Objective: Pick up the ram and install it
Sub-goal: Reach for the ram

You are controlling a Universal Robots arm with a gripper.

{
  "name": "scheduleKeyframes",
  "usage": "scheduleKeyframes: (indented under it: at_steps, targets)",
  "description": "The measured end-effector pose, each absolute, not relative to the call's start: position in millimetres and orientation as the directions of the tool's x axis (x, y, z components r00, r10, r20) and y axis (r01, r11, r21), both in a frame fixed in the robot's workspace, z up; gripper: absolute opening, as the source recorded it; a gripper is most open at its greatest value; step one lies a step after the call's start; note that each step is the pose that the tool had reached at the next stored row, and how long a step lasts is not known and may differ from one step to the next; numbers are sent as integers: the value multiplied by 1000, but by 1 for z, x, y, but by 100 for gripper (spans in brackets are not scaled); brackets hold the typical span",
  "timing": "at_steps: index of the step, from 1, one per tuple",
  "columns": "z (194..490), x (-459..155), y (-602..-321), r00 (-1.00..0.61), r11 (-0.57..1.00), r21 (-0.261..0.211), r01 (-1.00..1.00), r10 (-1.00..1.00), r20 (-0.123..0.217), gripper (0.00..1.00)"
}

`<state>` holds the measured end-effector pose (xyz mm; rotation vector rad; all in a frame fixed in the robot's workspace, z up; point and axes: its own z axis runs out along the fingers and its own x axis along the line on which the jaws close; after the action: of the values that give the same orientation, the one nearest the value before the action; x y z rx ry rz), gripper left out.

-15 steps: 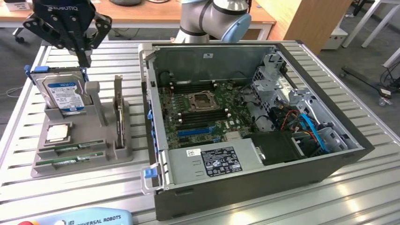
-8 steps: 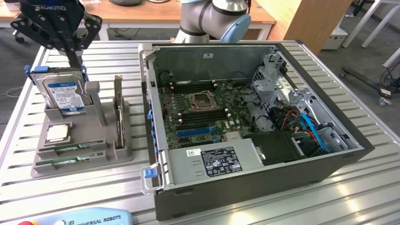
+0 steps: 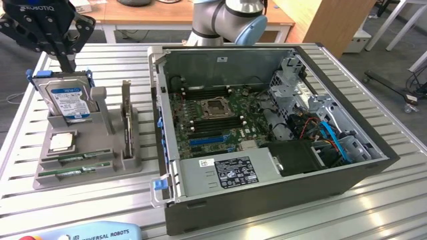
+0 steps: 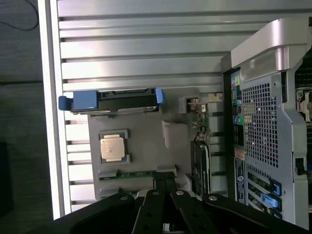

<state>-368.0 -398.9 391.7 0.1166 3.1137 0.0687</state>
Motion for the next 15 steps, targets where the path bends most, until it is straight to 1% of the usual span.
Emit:
scheduleKeyframes:
  at_steps: [9,15]
  targets:
    - [392,-371,-399,-997,996,45,74,75,-23,10]
    - [392,-372,-406,-997,996,45,74,75,-23,10]
